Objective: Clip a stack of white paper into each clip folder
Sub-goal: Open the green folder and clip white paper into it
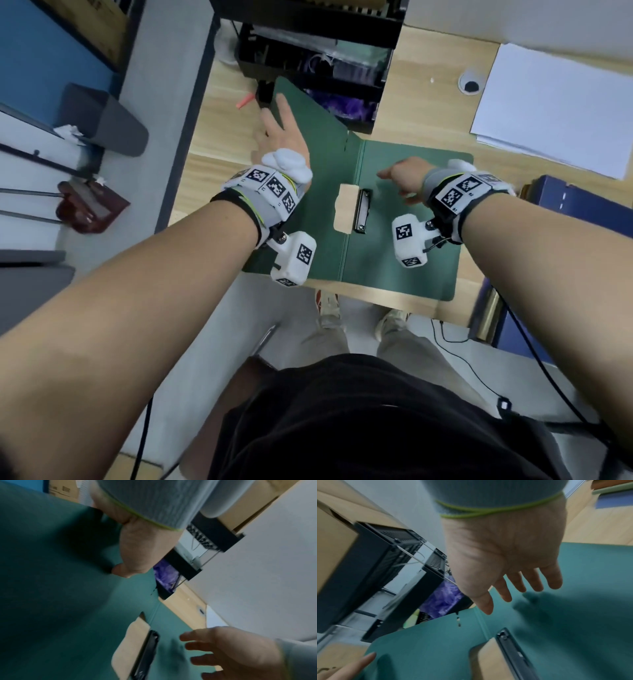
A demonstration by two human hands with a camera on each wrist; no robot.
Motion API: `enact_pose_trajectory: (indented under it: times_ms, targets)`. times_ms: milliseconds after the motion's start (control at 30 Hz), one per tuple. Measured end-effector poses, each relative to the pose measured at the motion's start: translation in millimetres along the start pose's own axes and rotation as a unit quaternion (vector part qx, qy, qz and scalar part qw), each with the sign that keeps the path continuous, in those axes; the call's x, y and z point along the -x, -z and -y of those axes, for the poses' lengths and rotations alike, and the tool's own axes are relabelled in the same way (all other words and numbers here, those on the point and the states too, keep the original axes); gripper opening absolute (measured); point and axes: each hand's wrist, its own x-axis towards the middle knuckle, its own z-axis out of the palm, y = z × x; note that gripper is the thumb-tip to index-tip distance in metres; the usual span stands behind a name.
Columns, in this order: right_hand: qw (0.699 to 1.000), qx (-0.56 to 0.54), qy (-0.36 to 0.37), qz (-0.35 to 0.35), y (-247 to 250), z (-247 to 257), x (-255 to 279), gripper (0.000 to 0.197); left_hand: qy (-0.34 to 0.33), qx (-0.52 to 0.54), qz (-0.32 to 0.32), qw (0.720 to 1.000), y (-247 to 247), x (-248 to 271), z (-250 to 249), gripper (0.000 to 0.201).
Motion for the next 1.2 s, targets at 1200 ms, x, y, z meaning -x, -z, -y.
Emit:
enact_pose_trajectory:
  times_ms: [1200]
  targets:
    - [0.969, 0.132, -0.064, -0.2, 178.7, -117.8, -69.5, 0.05, -0.116, 0.15, 0.334, 0.923, -87.9, -18.3, -231.4, 0.057]
